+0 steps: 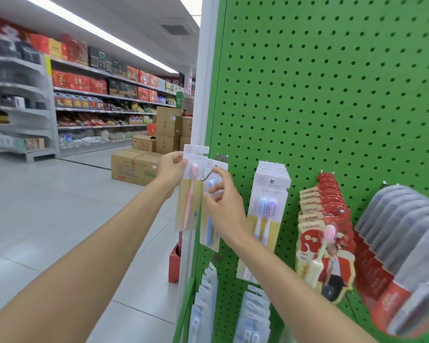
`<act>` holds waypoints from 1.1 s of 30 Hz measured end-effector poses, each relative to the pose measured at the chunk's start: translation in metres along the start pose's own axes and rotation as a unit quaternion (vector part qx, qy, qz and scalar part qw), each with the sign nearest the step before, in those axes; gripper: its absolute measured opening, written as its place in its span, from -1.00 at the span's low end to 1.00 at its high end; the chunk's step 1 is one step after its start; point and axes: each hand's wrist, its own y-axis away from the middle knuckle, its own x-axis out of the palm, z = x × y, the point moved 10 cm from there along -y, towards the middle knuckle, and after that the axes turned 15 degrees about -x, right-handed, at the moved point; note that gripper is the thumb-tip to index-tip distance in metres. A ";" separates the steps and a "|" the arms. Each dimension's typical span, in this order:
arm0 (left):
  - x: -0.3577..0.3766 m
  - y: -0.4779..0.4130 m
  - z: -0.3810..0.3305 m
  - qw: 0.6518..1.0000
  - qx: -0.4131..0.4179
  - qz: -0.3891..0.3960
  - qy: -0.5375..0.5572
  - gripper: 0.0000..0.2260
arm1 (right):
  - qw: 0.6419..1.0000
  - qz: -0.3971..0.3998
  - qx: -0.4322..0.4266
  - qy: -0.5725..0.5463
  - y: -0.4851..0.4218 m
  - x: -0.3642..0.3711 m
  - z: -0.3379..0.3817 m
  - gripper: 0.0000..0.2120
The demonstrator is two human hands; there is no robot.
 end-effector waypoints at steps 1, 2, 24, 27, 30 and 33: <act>0.004 -0.004 0.001 1.000 0.001 0.014 -0.009 -0.81 | 1.000 0.008 -0.005 -0.002 -0.002 0.002 0.000 -0.52; 0.008 -0.007 0.003 0.999 -0.002 0.029 -0.014 -0.81 | 1.000 0.015 -0.011 -0.003 -0.004 0.004 -0.002 -0.53; 0.060 0.011 0.027 0.972 -0.073 0.223 -0.024 -0.68 | 0.999 0.030 -0.035 -0.004 -0.010 0.006 -0.003 -0.53; 0.046 0.016 0.038 0.984 -0.094 0.149 0.011 -0.78 | 0.999 0.027 -0.022 -0.004 -0.002 0.003 0.000 -0.44; 0.025 0.029 0.047 0.994 -0.100 0.048 0.007 -0.88 | 1.000 0.025 -0.005 0.001 0.011 0.001 0.005 -0.46; 0.003 0.051 0.051 0.994 -0.098 -0.042 -0.031 -0.86 | 1.000 0.016 0.013 0.013 0.026 -0.006 0.012 -0.57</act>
